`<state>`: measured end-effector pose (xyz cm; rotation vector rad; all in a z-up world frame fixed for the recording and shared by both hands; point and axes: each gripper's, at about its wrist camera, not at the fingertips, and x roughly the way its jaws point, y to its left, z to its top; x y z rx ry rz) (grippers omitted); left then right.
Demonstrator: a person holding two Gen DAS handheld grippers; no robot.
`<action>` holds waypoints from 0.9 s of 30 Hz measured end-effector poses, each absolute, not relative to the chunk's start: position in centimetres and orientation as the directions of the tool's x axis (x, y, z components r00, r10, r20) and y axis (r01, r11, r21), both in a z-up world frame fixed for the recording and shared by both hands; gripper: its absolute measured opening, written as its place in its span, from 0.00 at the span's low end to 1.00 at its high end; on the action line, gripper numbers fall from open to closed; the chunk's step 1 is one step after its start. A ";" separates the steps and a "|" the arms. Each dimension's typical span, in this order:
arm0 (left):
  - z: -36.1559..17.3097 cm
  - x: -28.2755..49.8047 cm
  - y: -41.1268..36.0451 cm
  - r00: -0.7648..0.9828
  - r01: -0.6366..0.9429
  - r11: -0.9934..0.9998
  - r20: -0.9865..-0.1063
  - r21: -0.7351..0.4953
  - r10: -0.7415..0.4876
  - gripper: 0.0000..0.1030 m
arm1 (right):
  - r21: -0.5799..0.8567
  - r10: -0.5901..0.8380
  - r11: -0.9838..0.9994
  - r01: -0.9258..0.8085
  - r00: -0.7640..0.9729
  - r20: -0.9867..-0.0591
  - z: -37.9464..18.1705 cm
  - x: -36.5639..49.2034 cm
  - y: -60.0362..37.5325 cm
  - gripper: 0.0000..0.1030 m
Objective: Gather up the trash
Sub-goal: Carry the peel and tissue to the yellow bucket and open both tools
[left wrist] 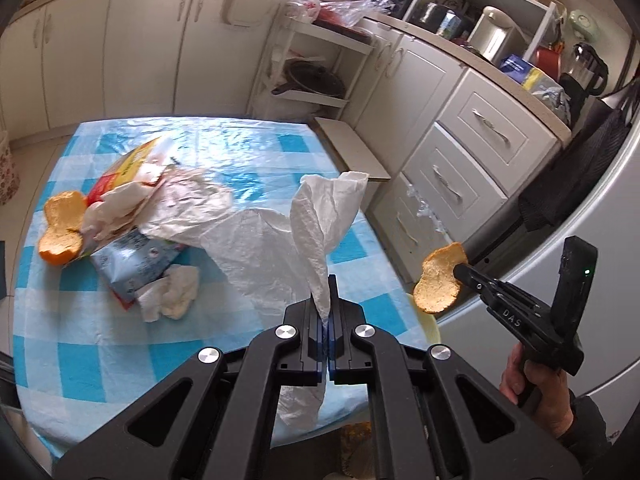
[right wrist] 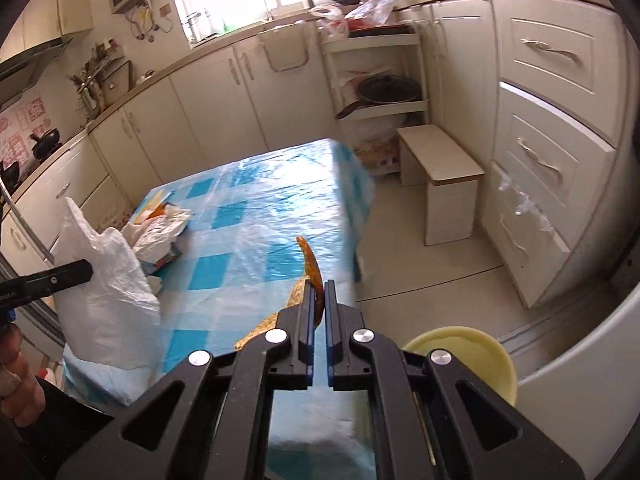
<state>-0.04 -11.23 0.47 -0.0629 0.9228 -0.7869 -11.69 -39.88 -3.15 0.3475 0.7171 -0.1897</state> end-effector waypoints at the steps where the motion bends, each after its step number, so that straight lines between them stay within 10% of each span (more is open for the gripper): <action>1: 0.8 -0.5 -12.6 0.337 0.600 0.708 -0.684 -0.373 -0.647 0.02 | 0.233 -0.080 0.921 0.314 0.734 -0.675 -3.2 -12.4 -40.5 0.05; 17: -1.6 -7.7 -31.2 0.133 0.720 0.566 -0.720 -0.402 -0.681 0.02 | 0.161 -0.164 0.845 0.509 0.534 -0.829 -9.4 -15.8 -47.9 0.06; 27: -6.6 -9.0 -35.7 0.077 0.707 0.593 -0.791 -0.386 -0.607 0.02 | 0.265 -0.170 0.783 0.563 0.603 -0.780 -7.3 -17.8 -50.1 0.34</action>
